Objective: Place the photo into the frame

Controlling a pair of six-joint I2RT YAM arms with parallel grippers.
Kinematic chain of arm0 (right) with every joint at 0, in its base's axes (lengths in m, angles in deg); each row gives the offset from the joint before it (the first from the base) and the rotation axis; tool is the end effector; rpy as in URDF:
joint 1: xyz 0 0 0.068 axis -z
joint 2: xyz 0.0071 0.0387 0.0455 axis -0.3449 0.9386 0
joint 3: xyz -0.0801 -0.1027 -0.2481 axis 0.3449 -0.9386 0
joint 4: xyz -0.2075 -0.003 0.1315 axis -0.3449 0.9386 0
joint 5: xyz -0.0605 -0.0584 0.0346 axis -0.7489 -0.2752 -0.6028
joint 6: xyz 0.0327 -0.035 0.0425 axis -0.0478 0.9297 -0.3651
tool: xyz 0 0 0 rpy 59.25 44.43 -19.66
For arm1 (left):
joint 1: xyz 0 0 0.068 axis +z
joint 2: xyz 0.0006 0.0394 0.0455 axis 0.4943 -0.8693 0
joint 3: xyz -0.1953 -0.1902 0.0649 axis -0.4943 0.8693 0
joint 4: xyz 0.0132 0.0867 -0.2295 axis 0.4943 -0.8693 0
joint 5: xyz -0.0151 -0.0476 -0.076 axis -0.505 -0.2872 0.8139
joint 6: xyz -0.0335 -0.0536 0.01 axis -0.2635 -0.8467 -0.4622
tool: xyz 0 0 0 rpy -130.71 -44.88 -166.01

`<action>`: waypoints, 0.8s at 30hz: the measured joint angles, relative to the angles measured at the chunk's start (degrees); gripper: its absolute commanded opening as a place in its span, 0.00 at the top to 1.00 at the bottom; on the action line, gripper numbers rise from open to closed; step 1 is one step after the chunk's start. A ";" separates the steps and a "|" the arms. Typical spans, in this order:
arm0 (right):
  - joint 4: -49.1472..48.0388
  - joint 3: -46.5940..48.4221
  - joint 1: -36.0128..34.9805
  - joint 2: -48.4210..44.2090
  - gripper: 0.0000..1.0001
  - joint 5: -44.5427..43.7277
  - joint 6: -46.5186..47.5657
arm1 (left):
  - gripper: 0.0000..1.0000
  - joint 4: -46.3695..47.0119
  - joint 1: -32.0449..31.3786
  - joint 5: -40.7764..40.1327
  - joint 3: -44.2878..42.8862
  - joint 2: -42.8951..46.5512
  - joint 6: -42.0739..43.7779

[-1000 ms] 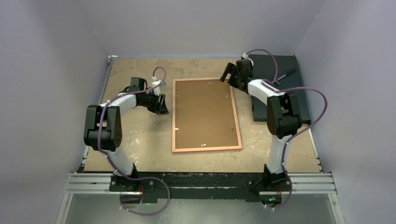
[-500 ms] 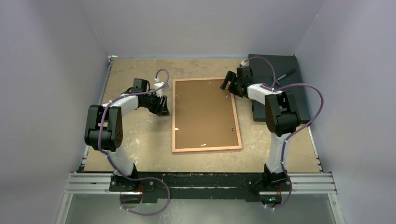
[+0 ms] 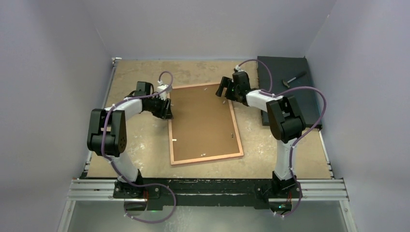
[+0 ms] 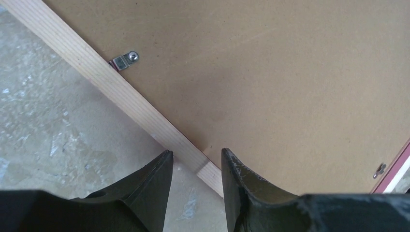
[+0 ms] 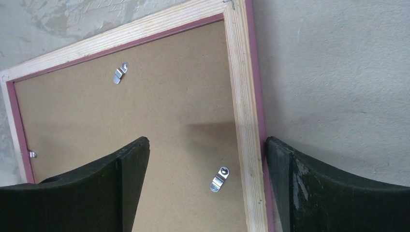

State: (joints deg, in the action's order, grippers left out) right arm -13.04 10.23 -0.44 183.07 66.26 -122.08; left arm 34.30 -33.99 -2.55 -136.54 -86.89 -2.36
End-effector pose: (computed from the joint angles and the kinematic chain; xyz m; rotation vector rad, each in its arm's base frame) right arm 0.4280 0.1641 0.1825 0.2006 2.1946 0.6024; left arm 0.3340 -0.0538 0.1734 0.5493 2.4473 -0.7395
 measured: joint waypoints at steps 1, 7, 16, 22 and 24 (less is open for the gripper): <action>0.04 0.13 -0.48 0.00 0.09 -0.50 0.07 | 0.61 -0.15 0.35 -0.31 0.00 0.00 -0.04; -0.04 -0.02 -1.46 0.04 0.06 -1.53 -0.13 | 0.68 -0.20 0.85 -1.46 0.00 0.02 0.04; -2.64 -2.08 -2.78 -0.61 0.08 -1.07 -0.63 | 0.78 -1.97 1.84 -3.69 0.85 1.53 1.42; -3.06 -2.10 -3.28 -0.52 0.09 0.90 -0.92 | 0.80 -3.63 2.49 -4.17 3.13 3.96 3.87; -1.99 -0.72 -3.32 0.17 0.08 1.75 -1.01 | 0.80 -4.11 2.49 -4.46 3.56 4.57 4.81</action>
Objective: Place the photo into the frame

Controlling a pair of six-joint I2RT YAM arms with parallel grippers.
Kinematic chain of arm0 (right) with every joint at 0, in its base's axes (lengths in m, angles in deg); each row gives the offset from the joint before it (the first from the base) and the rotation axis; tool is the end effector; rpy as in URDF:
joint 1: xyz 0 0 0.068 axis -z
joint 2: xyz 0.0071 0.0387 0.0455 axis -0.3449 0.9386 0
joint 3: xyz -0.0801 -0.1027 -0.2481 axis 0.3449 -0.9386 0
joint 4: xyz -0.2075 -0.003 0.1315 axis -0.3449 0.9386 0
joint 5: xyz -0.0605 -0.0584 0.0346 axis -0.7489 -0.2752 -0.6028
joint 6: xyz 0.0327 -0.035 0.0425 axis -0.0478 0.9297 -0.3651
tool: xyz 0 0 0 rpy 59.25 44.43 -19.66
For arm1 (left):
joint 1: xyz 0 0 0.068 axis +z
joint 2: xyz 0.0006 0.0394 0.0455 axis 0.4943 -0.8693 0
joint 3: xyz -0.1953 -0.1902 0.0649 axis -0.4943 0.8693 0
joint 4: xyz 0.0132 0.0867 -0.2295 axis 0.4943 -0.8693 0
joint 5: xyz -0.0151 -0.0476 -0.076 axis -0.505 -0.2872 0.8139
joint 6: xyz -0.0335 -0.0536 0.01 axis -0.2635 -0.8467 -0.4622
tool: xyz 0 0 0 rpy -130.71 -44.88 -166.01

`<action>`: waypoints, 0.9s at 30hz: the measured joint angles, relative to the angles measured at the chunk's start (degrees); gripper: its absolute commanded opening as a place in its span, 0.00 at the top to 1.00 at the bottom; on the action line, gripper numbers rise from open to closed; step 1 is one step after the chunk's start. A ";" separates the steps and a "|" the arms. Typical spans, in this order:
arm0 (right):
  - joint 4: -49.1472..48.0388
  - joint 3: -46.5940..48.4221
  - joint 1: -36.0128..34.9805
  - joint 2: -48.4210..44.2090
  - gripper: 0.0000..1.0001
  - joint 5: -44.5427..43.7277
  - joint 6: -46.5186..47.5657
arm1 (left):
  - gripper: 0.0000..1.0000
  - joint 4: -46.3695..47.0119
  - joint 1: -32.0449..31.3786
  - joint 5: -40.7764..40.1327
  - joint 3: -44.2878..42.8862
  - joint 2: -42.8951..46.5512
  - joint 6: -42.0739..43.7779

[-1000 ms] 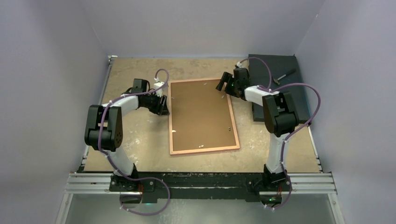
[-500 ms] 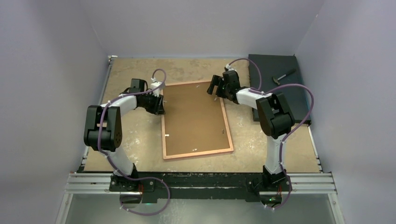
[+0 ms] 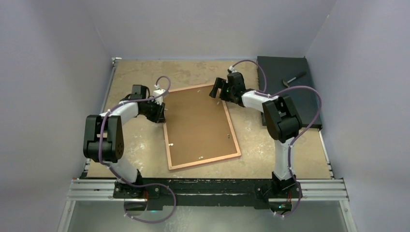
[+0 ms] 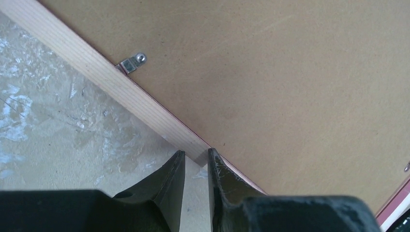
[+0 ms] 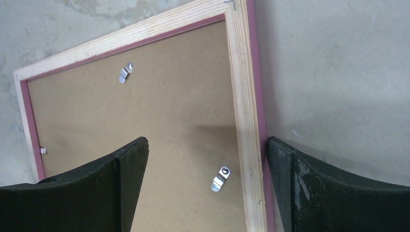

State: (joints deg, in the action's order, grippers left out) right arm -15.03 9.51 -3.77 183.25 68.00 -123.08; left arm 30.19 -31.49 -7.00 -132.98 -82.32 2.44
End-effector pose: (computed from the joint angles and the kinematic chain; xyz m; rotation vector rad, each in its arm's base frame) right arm 0.4173 0.1902 0.1809 0.1362 2.1959 0.6827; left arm 0.3120 -0.0351 0.1755 0.5647 2.5004 -0.6117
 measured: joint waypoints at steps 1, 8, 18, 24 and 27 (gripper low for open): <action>0.48 1.29 0.00 0.83 0.08 0.46 -0.07 | 0.81 -0.48 0.00 -0.20 0.00 0.17 0.63; 0.72 13.79 -0.07 9.73 0.08 3.43 -0.44 | 0.83 -2.25 0.17 0.02 1.09 1.44 4.37; 1.62 36.92 -2.60 25.18 0.04 8.22 -0.46 | 0.78 -6.23 -0.20 4.57 3.23 2.80 7.37; 6.32 46.29 -4.66 29.83 0.01 13.35 0.98 | 0.60 -14.53 -3.10 7.34 4.72 1.70 7.96; 8.87 46.45 -5.40 29.14 0.01 13.07 2.43 | 0.57 -20.35 -3.41 8.13 2.47 1.09 8.94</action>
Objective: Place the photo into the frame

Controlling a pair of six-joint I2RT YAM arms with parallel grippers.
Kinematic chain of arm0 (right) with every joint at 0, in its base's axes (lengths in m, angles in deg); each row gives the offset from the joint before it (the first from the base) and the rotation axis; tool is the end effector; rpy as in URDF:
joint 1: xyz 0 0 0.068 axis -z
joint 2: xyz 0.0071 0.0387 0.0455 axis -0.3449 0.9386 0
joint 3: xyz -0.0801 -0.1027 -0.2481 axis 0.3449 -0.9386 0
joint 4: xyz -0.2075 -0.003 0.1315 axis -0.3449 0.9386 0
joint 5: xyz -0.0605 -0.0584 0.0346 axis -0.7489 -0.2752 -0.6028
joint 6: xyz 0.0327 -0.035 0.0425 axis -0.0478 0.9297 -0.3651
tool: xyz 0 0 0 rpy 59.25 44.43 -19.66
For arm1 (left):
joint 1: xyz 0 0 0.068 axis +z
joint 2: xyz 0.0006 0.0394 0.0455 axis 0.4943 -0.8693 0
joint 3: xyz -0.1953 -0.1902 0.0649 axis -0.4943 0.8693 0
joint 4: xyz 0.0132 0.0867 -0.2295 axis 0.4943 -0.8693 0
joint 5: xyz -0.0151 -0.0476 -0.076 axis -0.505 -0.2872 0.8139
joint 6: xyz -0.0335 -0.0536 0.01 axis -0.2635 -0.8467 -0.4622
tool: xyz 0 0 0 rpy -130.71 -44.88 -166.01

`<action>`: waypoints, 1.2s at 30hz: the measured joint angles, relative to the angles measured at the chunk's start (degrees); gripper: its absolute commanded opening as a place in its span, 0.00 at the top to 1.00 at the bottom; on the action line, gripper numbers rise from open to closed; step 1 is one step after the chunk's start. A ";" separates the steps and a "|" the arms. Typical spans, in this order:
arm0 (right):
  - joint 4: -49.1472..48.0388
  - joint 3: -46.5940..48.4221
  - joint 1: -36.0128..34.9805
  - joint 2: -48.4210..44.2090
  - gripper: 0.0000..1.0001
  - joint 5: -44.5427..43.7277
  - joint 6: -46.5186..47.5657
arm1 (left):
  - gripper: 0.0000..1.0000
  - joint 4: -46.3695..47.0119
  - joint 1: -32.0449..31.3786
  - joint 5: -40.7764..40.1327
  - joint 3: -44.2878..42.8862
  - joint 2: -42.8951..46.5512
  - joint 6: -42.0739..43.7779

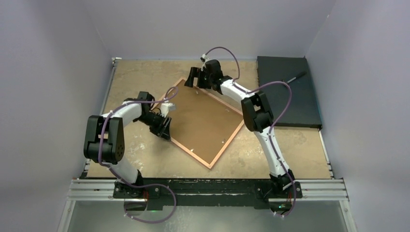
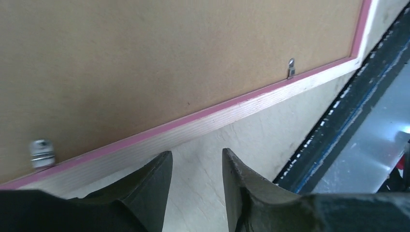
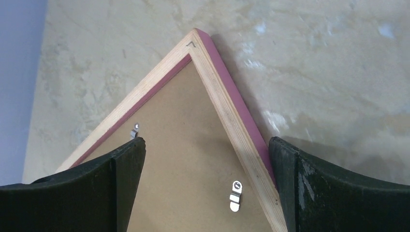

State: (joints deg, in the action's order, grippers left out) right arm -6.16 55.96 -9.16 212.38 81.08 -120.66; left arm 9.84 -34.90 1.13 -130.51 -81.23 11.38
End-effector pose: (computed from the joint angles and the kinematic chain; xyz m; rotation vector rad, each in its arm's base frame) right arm 0.5065 0.3024 0.1740 -0.1813 2.0876 0.9859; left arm 0.2586 -0.0547 0.1631 0.7751 2.6886 -0.9406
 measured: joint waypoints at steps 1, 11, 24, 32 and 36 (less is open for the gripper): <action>0.63 -1.05 -0.13 -0.90 0.01 -0.74 0.35 | 0.57 -2.03 0.02 0.20 -1.49 -0.02 0.42; 7.39 -18.78 -1.84 -24.28 0.01 -11.17 1.22 | 0.57 3.43 7.08 3.08 -23.93 -0.44 -0.55; 6.49 -55.34 -0.98 -53.29 0.01 -15.96 1.01 | 0.55 17.38 9.03 -10.34 -21.46 -12.61 -4.98; 12.76 -72.81 -1.01 -73.13 0.01 -15.76 -3.28 | 0.60 20.48 9.03 -12.11 -21.57 -13.88 -4.94; 16.59 -78.79 -1.01 -79.30 0.01 -13.81 -5.25 | 0.67 20.50 9.03 -11.56 -21.99 -14.75 -4.79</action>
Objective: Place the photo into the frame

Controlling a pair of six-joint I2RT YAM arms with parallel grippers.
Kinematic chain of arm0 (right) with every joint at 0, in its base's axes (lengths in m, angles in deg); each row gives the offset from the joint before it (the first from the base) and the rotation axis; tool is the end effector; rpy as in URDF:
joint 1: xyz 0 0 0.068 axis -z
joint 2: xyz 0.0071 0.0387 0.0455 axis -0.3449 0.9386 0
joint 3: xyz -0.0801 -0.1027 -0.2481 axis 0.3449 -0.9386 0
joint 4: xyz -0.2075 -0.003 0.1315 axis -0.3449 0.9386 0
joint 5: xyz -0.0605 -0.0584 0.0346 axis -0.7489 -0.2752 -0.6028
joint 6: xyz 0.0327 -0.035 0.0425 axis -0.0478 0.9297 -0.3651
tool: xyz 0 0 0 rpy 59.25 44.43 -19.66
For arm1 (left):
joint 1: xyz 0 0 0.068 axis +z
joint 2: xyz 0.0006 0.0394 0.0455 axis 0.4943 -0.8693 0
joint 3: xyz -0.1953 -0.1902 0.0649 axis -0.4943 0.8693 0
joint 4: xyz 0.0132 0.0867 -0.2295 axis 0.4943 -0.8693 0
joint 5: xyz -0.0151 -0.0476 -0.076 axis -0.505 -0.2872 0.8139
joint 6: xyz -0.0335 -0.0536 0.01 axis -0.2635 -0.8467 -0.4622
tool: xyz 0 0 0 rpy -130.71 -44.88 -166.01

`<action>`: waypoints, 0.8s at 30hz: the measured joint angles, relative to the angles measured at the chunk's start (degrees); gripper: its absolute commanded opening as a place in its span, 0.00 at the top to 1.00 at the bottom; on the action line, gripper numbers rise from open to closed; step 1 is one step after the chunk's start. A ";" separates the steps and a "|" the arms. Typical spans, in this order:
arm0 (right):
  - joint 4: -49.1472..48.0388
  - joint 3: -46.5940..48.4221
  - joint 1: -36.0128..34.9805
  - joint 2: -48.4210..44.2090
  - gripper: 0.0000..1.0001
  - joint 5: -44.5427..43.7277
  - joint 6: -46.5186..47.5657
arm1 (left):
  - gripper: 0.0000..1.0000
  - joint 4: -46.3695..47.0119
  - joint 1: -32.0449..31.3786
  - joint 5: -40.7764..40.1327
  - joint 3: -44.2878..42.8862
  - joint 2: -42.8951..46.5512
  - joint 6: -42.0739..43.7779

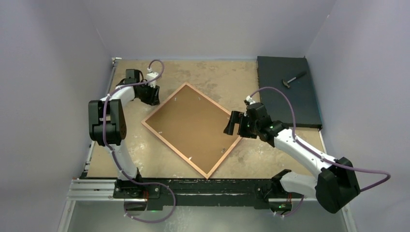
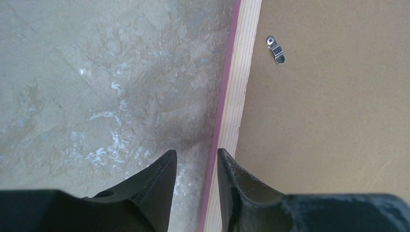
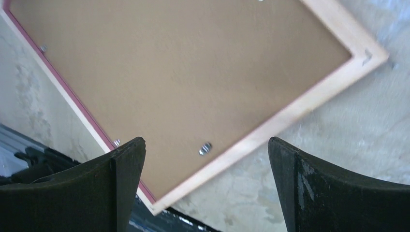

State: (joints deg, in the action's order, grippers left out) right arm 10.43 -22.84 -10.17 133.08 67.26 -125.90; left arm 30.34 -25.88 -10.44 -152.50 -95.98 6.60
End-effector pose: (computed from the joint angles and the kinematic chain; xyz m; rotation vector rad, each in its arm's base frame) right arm 0.2072 0.1257 0.2455 0.0885 2.3524 0.6938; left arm 0.3974 0.0036 0.1880 0.5280 2.4137 -0.4252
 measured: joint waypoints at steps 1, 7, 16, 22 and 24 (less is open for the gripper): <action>0.55 -1.44 0.00 -0.98 0.01 0.72 -0.37 | 0.69 -0.11 -0.02 0.22 0.00 -0.39 0.04; 1.11 -7.10 0.00 -1.51 0.01 3.23 -1.42 | 0.79 -0.37 0.00 1.60 0.26 -1.33 0.07; -6.25 -11.30 0.02 3.89 0.01 6.58 -3.28 | 0.86 2.23 0.13 3.04 2.73 -0.20 0.11; -10.95 -8.02 2.23 9.84 0.03 8.61 -3.23 | 0.87 4.26 0.28 3.30 4.94 1.05 0.52; -11.08 -5.88 4.59 12.41 0.03 8.83 -3.06 | 0.87 4.74 0.55 3.30 5.92 1.73 1.57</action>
State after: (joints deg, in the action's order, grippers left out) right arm -0.65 -28.72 -5.58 145.50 76.09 -128.96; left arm 35.08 -25.33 -7.14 -146.58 -94.25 8.17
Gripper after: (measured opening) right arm 0.971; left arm 0.126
